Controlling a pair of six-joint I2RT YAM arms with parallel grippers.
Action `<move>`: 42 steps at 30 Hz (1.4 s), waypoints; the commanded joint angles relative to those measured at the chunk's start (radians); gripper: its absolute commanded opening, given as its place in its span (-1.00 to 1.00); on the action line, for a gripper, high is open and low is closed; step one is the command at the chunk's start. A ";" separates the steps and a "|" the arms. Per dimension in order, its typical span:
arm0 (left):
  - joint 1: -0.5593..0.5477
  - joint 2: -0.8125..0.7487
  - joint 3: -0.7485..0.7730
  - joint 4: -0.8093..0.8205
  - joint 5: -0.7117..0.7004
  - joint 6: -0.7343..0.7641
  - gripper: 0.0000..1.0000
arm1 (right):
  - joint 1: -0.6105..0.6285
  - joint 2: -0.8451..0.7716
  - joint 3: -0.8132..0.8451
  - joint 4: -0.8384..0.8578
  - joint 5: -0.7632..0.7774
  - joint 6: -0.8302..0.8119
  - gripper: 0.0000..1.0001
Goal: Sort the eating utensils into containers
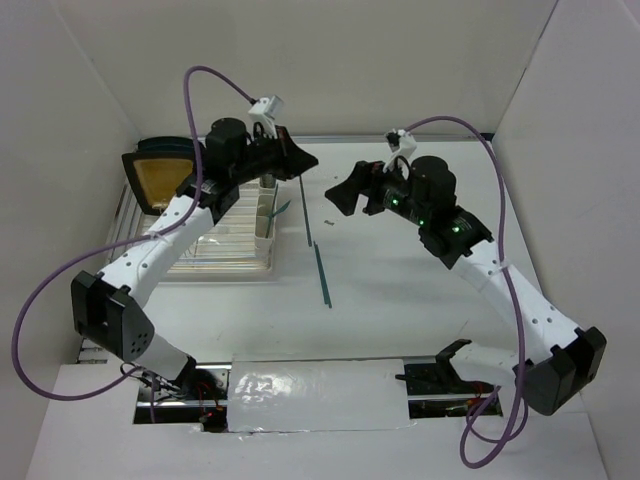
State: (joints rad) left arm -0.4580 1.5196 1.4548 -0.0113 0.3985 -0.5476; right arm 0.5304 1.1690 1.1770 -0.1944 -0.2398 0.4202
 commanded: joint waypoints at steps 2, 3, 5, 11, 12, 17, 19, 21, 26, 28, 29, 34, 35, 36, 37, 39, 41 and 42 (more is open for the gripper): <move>0.053 -0.117 0.078 0.056 0.172 0.095 -1.00 | -0.044 -0.080 0.004 -0.045 0.060 -0.017 1.00; 0.064 -0.134 0.081 0.047 0.198 0.118 -1.00 | -0.047 -0.092 -0.013 -0.045 0.060 -0.012 1.00; 0.073 -0.189 0.081 0.028 0.207 0.204 -1.00 | -0.058 -0.114 -0.042 0.018 0.045 -0.009 1.00; 0.140 -0.354 -0.067 0.094 0.200 0.376 -1.00 | -0.079 -0.094 -0.089 0.019 0.034 0.006 1.00; 0.163 -0.363 -0.086 0.094 0.210 0.382 -1.00 | -0.081 -0.066 -0.089 0.019 0.011 0.006 1.00; 0.232 -0.429 -0.213 0.215 0.273 0.399 -1.00 | -0.084 -0.020 -0.117 0.055 -0.018 0.006 1.00; 0.231 -0.429 -0.241 0.231 0.293 0.411 -1.00 | -0.084 -0.009 -0.126 0.055 -0.018 0.005 1.00; 0.251 -0.421 -0.260 0.234 0.304 0.419 -1.00 | -0.086 0.001 -0.135 0.055 -0.018 0.005 1.00; 0.269 -0.404 -0.323 0.347 0.306 0.417 -1.00 | -0.086 0.000 -0.154 0.066 -0.007 0.023 1.00; 0.277 -0.383 -0.320 0.358 0.331 0.396 -1.00 | -0.083 -0.006 -0.163 0.066 0.002 0.029 1.00; 0.283 -0.371 -0.320 0.362 0.332 0.390 -1.00 | -0.083 -0.006 -0.163 0.066 0.014 0.031 1.00; 0.289 -0.332 -0.350 0.410 0.355 0.350 -1.00 | -0.086 -0.002 -0.198 0.066 0.040 0.029 1.00; 0.291 -0.332 -0.361 0.410 0.358 0.339 -1.00 | -0.078 0.003 -0.207 0.066 0.059 0.028 1.00; 0.291 -0.328 -0.369 0.412 0.367 0.334 -1.00 | -0.072 0.006 -0.217 0.066 0.104 0.035 1.00; 0.291 -0.325 -0.379 0.421 0.375 0.333 -1.00 | -0.067 0.009 -0.230 0.066 0.126 0.041 1.00; 0.289 -0.322 -0.392 0.415 0.373 0.336 -1.00 | -0.063 0.027 -0.241 0.066 0.163 0.060 1.00; 0.289 -0.320 -0.399 0.402 0.353 0.337 -1.00 | -0.058 0.047 -0.241 0.055 0.180 0.061 1.00; 0.291 -0.326 -0.408 0.398 0.349 0.342 -1.00 | -0.038 0.057 -0.241 0.055 0.201 0.057 1.00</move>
State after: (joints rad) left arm -0.1726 1.1999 1.0584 0.3214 0.7376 -0.2043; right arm 0.4633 1.1999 0.9405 -0.1722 -0.1211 0.4648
